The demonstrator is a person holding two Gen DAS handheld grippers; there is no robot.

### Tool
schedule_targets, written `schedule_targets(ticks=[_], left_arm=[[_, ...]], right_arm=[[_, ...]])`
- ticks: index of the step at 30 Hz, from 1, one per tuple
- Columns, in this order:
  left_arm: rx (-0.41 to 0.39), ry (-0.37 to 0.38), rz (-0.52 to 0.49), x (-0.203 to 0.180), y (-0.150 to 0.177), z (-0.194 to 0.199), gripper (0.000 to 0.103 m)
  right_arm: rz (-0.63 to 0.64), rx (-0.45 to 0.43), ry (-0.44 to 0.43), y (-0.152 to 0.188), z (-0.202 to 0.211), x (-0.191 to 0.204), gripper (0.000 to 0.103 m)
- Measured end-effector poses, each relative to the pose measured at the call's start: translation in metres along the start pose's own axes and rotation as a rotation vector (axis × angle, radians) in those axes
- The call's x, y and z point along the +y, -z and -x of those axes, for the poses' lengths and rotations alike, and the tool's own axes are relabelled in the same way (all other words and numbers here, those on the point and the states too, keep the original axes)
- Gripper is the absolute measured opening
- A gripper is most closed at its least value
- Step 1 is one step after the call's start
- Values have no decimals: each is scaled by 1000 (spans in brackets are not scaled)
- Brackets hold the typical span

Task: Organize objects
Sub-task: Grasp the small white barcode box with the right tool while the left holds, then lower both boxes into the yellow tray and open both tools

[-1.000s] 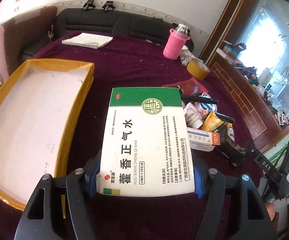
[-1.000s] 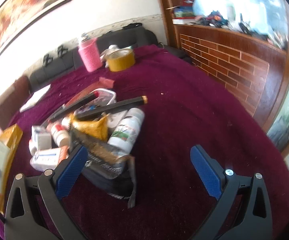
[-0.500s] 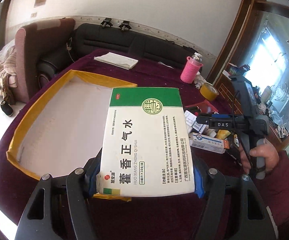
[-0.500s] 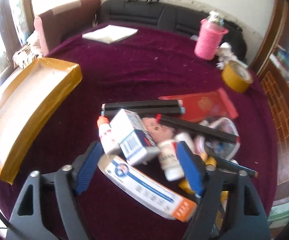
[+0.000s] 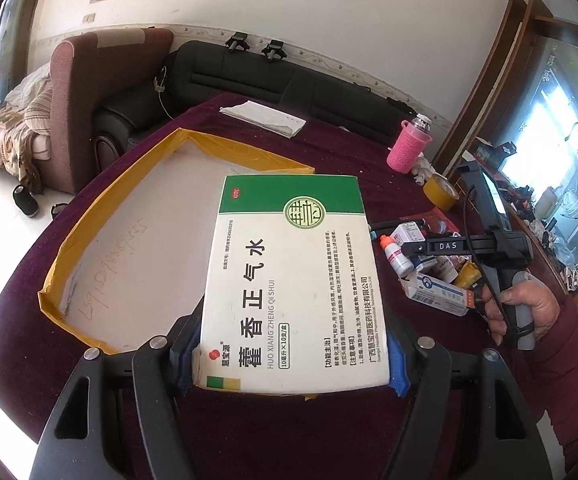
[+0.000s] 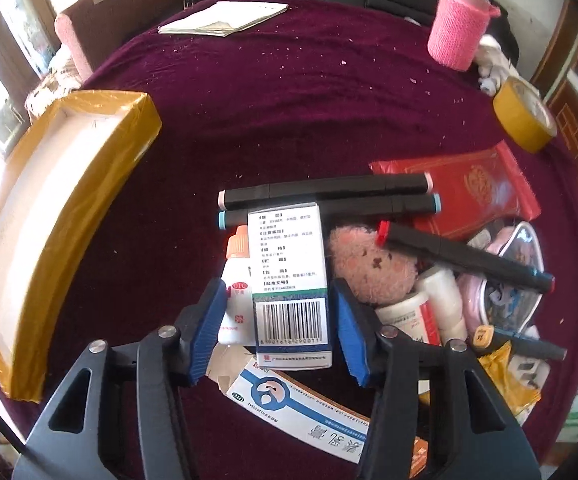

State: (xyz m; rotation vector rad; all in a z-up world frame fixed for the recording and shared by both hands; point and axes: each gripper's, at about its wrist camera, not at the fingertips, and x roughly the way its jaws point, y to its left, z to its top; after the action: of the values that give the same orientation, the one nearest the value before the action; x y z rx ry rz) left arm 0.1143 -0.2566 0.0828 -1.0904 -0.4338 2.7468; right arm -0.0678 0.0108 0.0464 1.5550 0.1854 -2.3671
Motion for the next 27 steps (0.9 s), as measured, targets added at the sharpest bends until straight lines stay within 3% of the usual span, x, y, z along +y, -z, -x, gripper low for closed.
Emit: schedule_targets(ticks=[1, 3, 11, 16, 18, 23, 27], left_arm=[[-3, -2, -2, 0, 0, 1, 66], [-7, -2, -4, -2, 0, 2, 66], [21, 16, -26, 0, -24, -1, 66], [22, -22, -76, 2, -72, -27, 66], [51, -27, -74, 7, -93, -50, 66], [112, -24, 13, 40, -128, -109, 66], [129, -8, 66, 62, -132, -138, 66]], right_arm=[[-24, -6, -17, 0, 2, -4, 32], [-92, -6, -69, 5, 5, -14, 32], [-141, -106, -97, 9, 36, -13, 32], [-134, -138, -259, -11, 59, 24, 32], [-158, -124, -351, -27, 53, 48, 32], [-269, -70, -460, -63, 7, 90, 32], [-314, -41, -392, -80, -30, 108, 32]])
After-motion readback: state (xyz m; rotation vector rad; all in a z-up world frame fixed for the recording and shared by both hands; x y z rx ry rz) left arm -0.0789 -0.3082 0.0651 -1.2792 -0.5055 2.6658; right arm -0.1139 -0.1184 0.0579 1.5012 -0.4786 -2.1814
